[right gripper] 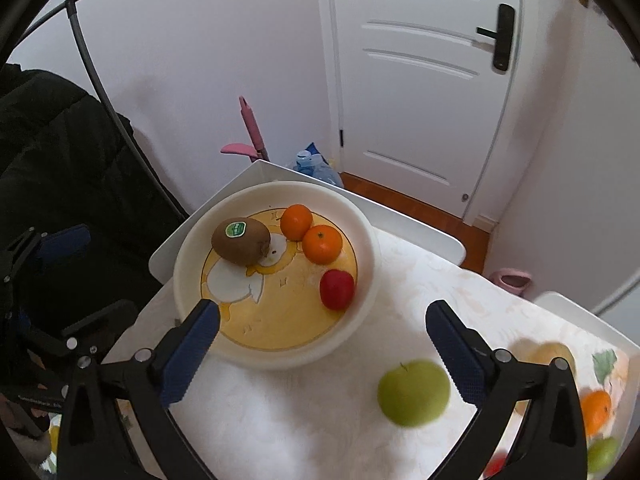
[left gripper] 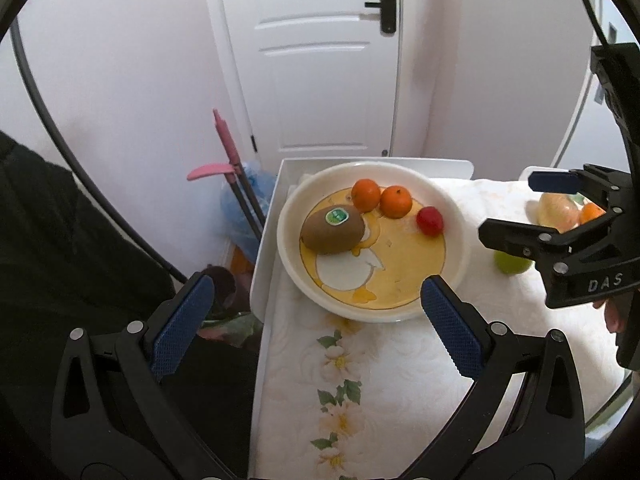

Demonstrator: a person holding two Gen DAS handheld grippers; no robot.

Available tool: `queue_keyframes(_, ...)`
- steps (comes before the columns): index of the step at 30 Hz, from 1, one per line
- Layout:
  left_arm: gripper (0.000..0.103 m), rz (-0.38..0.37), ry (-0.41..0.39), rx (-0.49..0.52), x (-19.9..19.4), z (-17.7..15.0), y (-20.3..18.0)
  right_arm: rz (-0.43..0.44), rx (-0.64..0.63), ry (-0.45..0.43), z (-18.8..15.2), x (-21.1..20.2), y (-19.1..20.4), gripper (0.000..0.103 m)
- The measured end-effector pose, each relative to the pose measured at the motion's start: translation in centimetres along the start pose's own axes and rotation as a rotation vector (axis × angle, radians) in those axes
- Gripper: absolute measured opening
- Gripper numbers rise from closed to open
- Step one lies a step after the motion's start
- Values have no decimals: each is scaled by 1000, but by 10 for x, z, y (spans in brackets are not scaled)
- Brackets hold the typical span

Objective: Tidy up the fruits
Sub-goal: 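Move the left gripper to the green apple and grasp it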

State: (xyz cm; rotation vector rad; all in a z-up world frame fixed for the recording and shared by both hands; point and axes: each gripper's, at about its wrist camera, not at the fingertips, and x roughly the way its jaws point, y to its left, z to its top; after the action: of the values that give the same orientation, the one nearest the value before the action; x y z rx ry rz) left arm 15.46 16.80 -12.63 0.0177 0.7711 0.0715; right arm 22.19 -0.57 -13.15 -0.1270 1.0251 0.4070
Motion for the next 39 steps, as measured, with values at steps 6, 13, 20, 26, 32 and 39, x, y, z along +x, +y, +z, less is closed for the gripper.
queue_keyframes(6,103,-35,-28,23,-25,9,-12,-38,53,-23,-10,-43,-6,103)
queue_keyframes(13,103,-131,-45,78,-39,12,-38,-163,152,-56,-37,-102,-31,103)
queue_keyframes(20,103,-215,-50,136,-40,16,-79,-288,261,-57,-80,-146,-66,103)
queue_keyframes(26,103,-230,-60,172,-37,16,-121,-315,348,-55,-114,-165,-98,103)
queue_keyframes(32,103,-207,-60,194,-15,11,-163,-311,365,-37,-143,-164,-131,103)
queue_keyframes(39,103,-202,-59,232,19,5,-190,-296,367,-21,-167,-147,-153,103)
